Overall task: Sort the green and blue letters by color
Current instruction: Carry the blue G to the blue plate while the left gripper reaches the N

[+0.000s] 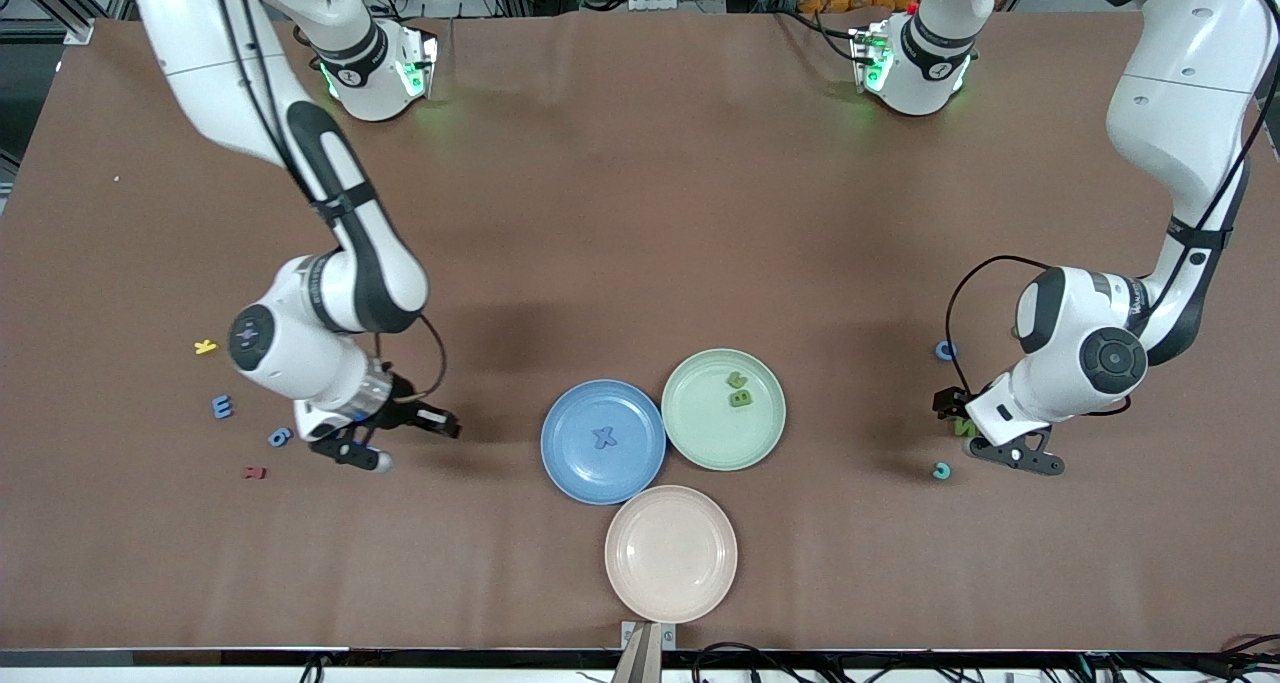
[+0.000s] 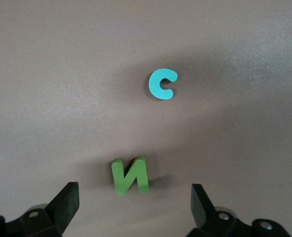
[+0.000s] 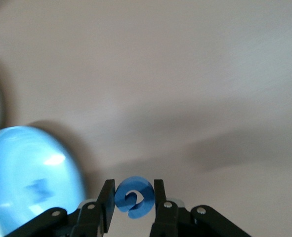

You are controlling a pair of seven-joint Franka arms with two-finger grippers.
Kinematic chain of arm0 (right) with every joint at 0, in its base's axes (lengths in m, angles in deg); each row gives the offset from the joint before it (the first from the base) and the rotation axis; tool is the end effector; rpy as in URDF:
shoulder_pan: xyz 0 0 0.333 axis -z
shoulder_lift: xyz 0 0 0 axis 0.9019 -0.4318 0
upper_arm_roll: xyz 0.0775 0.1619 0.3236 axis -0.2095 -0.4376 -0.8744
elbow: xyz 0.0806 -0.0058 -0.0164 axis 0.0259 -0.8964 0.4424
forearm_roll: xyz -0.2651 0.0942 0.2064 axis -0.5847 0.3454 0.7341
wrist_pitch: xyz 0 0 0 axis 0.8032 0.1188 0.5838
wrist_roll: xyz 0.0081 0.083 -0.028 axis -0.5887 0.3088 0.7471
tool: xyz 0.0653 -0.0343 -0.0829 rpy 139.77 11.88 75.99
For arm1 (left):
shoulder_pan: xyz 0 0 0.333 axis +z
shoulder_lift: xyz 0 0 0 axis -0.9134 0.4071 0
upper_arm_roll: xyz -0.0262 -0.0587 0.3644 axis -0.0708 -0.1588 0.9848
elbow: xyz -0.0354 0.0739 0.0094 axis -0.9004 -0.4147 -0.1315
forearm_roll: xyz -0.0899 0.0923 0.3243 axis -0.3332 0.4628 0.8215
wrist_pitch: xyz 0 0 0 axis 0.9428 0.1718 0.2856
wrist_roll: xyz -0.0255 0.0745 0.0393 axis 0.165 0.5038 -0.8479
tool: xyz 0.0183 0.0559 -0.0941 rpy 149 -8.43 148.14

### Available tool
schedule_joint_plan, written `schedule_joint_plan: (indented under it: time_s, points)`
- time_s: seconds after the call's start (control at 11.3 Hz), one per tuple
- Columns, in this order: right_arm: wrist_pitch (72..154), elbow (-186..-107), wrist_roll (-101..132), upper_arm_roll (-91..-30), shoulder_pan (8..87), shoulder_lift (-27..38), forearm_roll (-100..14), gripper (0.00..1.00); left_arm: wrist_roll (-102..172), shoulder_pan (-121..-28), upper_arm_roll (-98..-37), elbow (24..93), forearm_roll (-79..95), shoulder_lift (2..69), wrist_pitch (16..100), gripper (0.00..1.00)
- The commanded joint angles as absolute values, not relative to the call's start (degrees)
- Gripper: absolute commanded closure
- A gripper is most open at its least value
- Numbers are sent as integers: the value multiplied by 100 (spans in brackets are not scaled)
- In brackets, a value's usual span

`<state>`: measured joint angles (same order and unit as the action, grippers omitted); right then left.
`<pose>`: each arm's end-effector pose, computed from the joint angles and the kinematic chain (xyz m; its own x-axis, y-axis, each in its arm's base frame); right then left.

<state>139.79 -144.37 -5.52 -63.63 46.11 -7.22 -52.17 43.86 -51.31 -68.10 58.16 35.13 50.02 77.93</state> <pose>0.6663 0.1976 0.3181 0.9384 -0.3453 0.0091 -0.3219 -0.8836 -0.3401 0.6730 -0.0103 0.2679 0.9613 -0.2752 0.0136 -0.2750 -0.9614 -0.0128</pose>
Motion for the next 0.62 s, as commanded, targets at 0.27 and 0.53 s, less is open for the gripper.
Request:
schedule_joint_plan:
  time_s: [0.27,0.53]
  points:
    - [14498,-13930,-3436,-6330,3761,-859,-4886,100,4477,-4972,-6923,5852,3667,5176,8176,0]
    - [14839,-13930,-3779,-6365,3595,-999,-4746,1,4424,-4884,-6923,5984,3632,5220,8299,45]
